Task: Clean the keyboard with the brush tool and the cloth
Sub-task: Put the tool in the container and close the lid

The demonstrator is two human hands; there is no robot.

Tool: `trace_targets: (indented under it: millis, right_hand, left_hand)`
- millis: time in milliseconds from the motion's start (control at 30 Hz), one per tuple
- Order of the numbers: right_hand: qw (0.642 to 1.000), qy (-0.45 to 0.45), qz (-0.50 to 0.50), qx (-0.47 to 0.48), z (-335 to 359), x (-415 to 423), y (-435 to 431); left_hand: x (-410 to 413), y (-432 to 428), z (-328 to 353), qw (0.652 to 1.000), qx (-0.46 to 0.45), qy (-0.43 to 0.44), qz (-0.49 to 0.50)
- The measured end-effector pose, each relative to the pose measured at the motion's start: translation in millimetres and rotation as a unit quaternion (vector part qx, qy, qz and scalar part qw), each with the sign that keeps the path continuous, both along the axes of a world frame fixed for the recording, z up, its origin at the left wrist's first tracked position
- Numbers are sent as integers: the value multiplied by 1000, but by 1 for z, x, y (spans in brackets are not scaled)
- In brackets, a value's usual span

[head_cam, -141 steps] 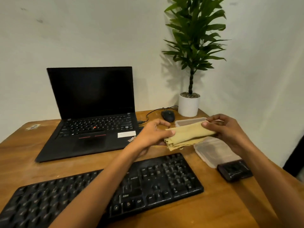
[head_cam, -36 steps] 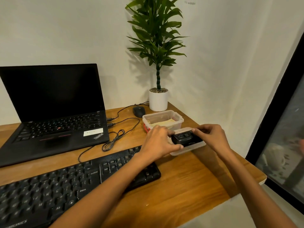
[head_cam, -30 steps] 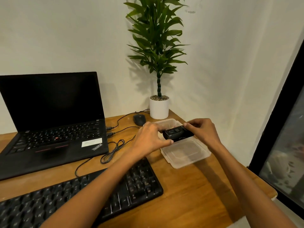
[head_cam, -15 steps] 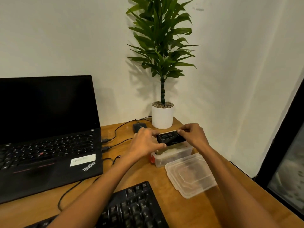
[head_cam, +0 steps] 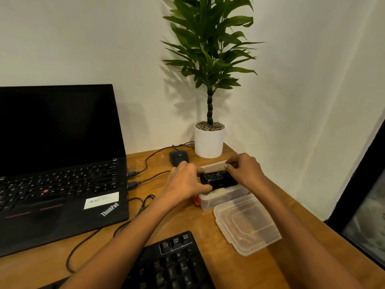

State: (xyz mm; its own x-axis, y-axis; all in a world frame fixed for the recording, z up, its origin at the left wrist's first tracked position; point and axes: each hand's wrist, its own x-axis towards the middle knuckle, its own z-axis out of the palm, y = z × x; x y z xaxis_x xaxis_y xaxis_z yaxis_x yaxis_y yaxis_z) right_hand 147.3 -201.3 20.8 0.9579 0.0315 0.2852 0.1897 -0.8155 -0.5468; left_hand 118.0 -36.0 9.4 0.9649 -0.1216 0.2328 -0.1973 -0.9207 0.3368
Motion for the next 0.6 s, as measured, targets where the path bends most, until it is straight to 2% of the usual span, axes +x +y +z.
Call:
trace_targets:
  millis: [400,500,600]
  right_hand:
    - [1000,-20,12,3,-8,-2,-1]
    - [998,-10,12,67,-7,-3,-6]
    - [985,-33,0,170,-2,-8,-16]
  left_hand:
    - [-3,-10,12,995,87,35,18]
    - [-7,-10,11,997,78,25,15]
    - [-18,-5,10,999,41,-32,11]
